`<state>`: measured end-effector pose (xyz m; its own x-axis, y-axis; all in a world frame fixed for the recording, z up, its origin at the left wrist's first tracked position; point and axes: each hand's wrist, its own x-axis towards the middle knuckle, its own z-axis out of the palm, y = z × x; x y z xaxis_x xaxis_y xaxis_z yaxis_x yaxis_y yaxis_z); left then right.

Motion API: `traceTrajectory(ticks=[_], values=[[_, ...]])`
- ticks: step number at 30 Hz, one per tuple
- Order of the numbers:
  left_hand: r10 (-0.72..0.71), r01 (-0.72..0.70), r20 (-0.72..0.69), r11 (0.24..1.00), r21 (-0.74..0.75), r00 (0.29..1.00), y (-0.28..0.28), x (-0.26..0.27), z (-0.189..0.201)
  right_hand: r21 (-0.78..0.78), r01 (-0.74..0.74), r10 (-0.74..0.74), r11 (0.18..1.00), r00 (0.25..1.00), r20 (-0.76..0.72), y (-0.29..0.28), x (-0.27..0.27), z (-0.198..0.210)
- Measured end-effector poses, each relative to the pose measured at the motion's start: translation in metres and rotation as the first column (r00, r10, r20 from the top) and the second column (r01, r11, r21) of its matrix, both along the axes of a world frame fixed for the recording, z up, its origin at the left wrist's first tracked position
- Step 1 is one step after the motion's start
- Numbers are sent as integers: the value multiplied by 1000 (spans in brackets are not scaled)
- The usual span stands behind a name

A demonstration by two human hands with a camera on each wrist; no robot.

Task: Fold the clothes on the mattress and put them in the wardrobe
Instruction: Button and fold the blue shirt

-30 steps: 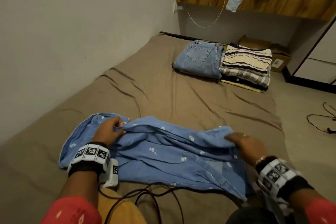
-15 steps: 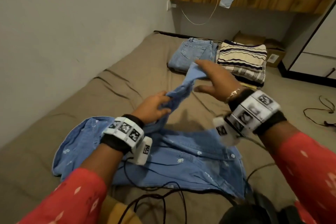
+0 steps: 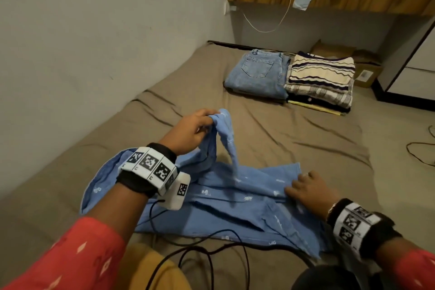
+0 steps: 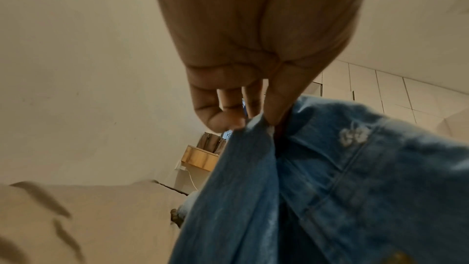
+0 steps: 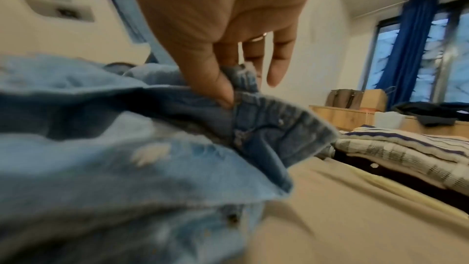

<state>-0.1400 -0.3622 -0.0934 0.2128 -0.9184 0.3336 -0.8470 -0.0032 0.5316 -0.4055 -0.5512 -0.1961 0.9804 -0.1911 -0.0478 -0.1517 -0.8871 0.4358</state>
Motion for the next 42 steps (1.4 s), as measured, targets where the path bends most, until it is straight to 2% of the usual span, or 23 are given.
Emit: traceTrajectory(ticks=[2, 4, 5, 6, 8, 10, 12, 15, 17, 18, 20, 21, 22, 24, 25, 27, 29, 31, 33, 35, 37, 40, 42], values=[[3, -3, 23, 1000, 9, 1000, 0, -3, 1, 134, 66, -43, 989, 985, -170, 8, -5, -15], [12, -13, 39, 1000, 10, 999, 2, -6, 4, 184, 165, -135, 969, 978, -161, 16, -4, 6], [13, -13, 46, 1000, 5, 999, 3, -7, 6, 292, 233, -211, 928, 972, -105, 18, -2, 21], [11, -11, 50, 1000, 6, 999, 4, -9, 7, 495, 269, -268, 826, 960, -74, 22, 2, 36], [-22, 20, 57, 999, 44, 998, 3, -15, 10, 906, 154, -373, 394, 928, 5, 39, 17, 56], [-111, 105, 41, 984, 143, 993, 2, -22, 11, 999, -26, -445, 26, 895, 35, 59, 42, 63], [-157, 176, -102, 961, 212, 982, 10, -21, 10, 955, -154, -555, -254, 832, -13, 73, 67, 66], [25, 30, -297, 984, 178, 954, 43, 4, -9, 876, -238, -678, -419, 724, -127, 78, 91, 72], [191, -113, -203, 933, 343, 960, 70, 30, -37, 854, -225, -666, -468, 725, -174, 78, 95, 65], [228, -152, -108, 869, 470, 968, 81, 41, -53, 858, -206, -658, -470, 730, -185, 82, 94, 61], [262, -220, 22, 761, 611, 965, 95, 55, -80, 923, -171, -636, -345, 766, -96, 94, 92, 52], [294, -241, 17, 746, 621, 956, 97, 58, -86, 973, -133, -586, -188, 810, -3, 102, 92, 46], [322, -248, -12, 753, 610, 947, 98, 60, -88, 998, -51, -498, 29, 865, 59, 112, 91, 38], [351, -275, -8, 747, 606, 936, 94, 62, -87, 858, 122, -322, 500, 945, 53, 128, 90, 15], [358, -291, 18, 729, 619, 933, 91, 62, -86, 775, 143, -305, 616, 950, 67, 131, 89, 7], [348, -297, 43, 722, 624, 936, 90, 65, -86, 768, 126, -359, 628, 922, 143, 122, 87, 7], [339, -274, -13, 782, 560, 941, 97, 68, -81, 773, 71, -403, 630, 881, 247, 104, 81, 28], [327, -287, -36, 873, 394, 944, 107, 73, -77, 665, 87, -400, 742, 853, 335, 83, 72, 59], [321, -310, 2, 911, 273, 947, 119, 80, -80, 496, -13, -271, 868, 825, 496, 69, 67, 86], [337, -345, 76, 905, 251, 939, 128, 80, -86, 373, -19, -158, 928, 884, 440, 59, 62, 88], [378, -420, 188, 854, 307, 906, 135, 76, -91, 184, -27, -33, 982, 948, 316, 46, 53, 50], [231, -419, 397, 763, 493, 888, 138, 69, -106, 203, 47, -55, 978, 998, 34, 45, 33, -23], [131, -363, 402, 728, 582, 906, 137, 68, -111, 280, 115, -98, 953, 992, -75, 46, 26, -51]])
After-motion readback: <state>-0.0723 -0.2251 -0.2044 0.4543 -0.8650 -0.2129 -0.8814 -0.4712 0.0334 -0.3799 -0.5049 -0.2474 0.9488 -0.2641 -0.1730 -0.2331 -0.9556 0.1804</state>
